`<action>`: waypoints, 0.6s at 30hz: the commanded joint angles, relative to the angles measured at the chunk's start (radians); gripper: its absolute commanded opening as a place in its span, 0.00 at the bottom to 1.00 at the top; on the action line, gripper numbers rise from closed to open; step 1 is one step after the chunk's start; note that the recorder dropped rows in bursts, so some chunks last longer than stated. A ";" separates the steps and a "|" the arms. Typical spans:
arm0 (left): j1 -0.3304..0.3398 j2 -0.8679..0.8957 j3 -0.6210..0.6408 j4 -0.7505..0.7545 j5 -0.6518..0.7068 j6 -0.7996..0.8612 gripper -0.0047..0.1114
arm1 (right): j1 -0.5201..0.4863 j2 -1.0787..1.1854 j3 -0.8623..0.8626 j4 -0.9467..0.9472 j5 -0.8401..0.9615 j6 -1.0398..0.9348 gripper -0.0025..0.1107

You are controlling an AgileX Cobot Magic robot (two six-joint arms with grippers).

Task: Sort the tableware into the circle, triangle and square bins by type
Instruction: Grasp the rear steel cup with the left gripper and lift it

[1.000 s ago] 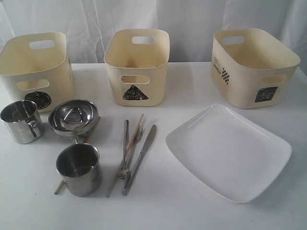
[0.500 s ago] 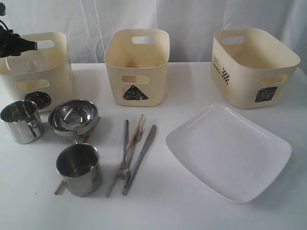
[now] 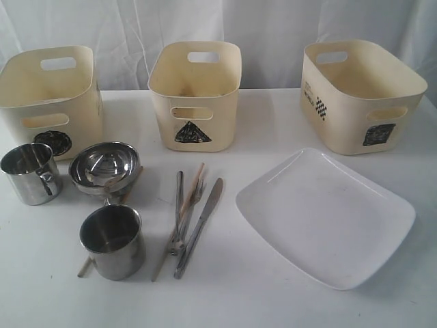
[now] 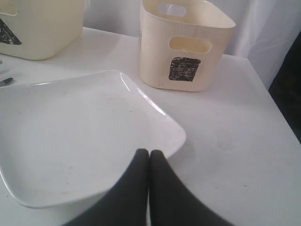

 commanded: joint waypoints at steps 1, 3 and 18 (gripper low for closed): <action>-0.003 0.015 0.100 -0.108 0.163 0.163 0.55 | 0.006 -0.004 0.001 0.001 -0.003 -0.010 0.02; -0.003 0.030 0.165 -0.158 0.093 0.166 0.55 | 0.006 -0.004 0.001 0.001 -0.003 -0.010 0.02; -0.003 0.178 0.287 -0.222 -0.227 0.166 0.49 | 0.006 -0.004 0.001 0.001 -0.003 -0.010 0.02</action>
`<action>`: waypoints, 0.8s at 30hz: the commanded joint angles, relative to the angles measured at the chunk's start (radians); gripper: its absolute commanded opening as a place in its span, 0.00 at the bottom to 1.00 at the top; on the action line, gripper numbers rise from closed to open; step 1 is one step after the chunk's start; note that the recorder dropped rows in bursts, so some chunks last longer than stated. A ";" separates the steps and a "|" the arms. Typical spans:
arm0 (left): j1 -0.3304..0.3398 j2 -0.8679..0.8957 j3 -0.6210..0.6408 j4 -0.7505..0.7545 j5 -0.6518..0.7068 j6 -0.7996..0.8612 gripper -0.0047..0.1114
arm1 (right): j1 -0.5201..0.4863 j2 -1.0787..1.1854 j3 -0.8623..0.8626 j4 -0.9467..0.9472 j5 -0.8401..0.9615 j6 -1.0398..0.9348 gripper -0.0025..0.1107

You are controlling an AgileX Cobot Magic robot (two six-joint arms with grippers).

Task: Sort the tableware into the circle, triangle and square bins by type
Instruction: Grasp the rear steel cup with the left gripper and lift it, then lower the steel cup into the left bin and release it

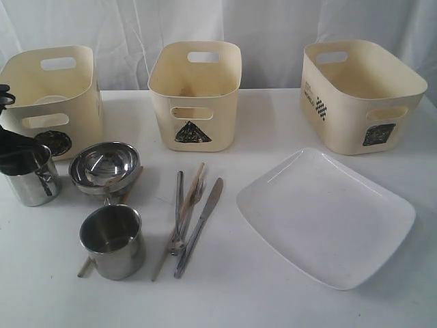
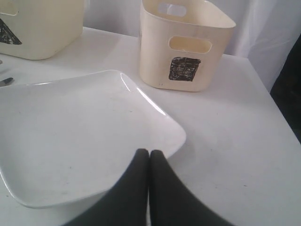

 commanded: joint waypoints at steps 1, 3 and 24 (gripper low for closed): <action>-0.002 0.019 0.007 -0.014 0.027 -0.002 0.42 | 0.006 -0.004 0.001 0.001 -0.003 -0.010 0.02; -0.002 0.003 0.005 -0.007 0.077 -0.004 0.16 | 0.006 -0.004 0.001 0.001 -0.003 -0.010 0.02; -0.008 -0.183 -0.216 0.025 -0.911 -0.011 0.04 | 0.006 -0.004 0.001 0.001 -0.003 -0.010 0.02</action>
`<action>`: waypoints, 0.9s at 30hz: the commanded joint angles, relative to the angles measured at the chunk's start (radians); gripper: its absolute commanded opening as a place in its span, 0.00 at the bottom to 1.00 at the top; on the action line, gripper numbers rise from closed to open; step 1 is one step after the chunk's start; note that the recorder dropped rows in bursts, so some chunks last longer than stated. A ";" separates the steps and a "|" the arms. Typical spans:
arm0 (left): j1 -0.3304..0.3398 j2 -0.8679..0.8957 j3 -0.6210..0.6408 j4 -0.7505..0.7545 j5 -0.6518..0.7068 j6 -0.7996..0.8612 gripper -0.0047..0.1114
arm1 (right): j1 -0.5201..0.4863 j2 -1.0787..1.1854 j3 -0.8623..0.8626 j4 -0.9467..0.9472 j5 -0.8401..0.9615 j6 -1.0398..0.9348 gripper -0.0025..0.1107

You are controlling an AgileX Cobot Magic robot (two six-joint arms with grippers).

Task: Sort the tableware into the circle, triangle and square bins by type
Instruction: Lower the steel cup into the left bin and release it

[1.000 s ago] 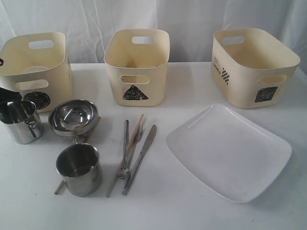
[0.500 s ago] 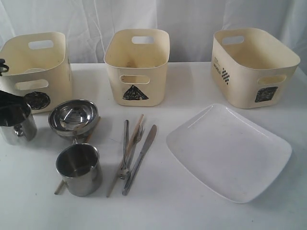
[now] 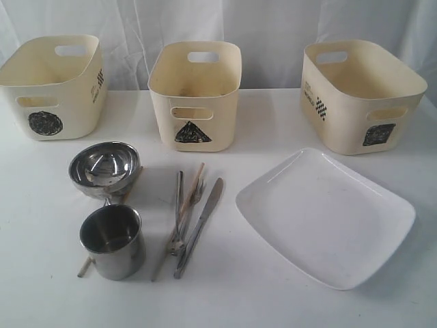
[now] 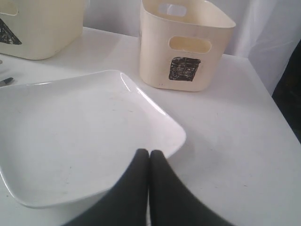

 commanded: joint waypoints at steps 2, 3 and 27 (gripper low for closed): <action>-0.006 0.214 0.006 0.006 -0.047 -0.003 0.04 | 0.006 -0.004 0.001 0.001 -0.003 -0.010 0.02; -0.006 0.261 0.006 0.006 -0.055 -0.003 0.04 | 0.006 -0.004 0.001 0.001 -0.003 -0.010 0.02; -0.097 0.365 0.006 0.035 0.554 -0.175 0.04 | 0.006 -0.004 0.001 0.001 -0.004 0.004 0.02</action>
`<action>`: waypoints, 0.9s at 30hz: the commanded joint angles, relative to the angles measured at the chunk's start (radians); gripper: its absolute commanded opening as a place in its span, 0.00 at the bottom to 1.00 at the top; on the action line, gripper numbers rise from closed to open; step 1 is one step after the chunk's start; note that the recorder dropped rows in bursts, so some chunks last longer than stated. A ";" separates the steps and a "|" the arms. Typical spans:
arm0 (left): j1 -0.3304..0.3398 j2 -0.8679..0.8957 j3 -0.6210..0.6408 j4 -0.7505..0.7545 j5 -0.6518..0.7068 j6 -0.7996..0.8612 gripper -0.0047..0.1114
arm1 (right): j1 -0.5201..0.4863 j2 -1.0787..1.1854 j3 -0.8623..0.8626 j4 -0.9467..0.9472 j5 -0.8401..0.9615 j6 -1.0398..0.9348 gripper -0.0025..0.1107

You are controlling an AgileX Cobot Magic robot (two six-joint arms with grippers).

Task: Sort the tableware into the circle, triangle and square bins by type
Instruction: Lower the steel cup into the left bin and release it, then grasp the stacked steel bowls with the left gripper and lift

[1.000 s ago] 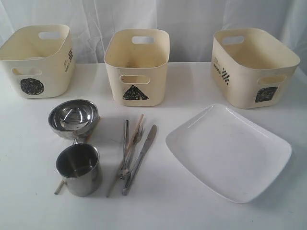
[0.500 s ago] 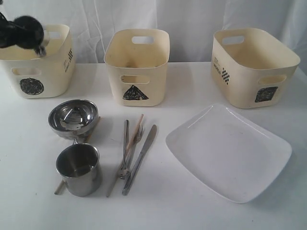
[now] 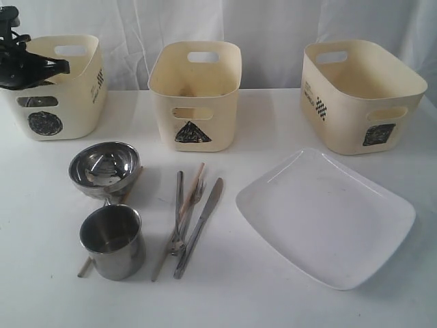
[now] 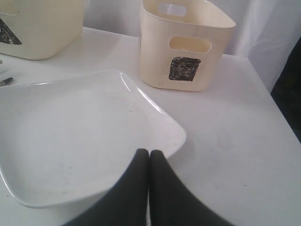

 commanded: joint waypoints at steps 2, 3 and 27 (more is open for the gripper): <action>-0.037 -0.036 -0.002 0.004 0.213 0.070 0.04 | 0.006 -0.004 0.001 0.001 -0.005 0.004 0.02; -0.037 -0.040 -0.002 0.004 0.218 0.072 0.04 | 0.006 -0.004 0.001 0.001 -0.005 0.004 0.02; -0.047 -0.376 0.281 -0.163 0.550 0.075 0.05 | 0.006 -0.004 0.001 0.001 -0.005 0.004 0.02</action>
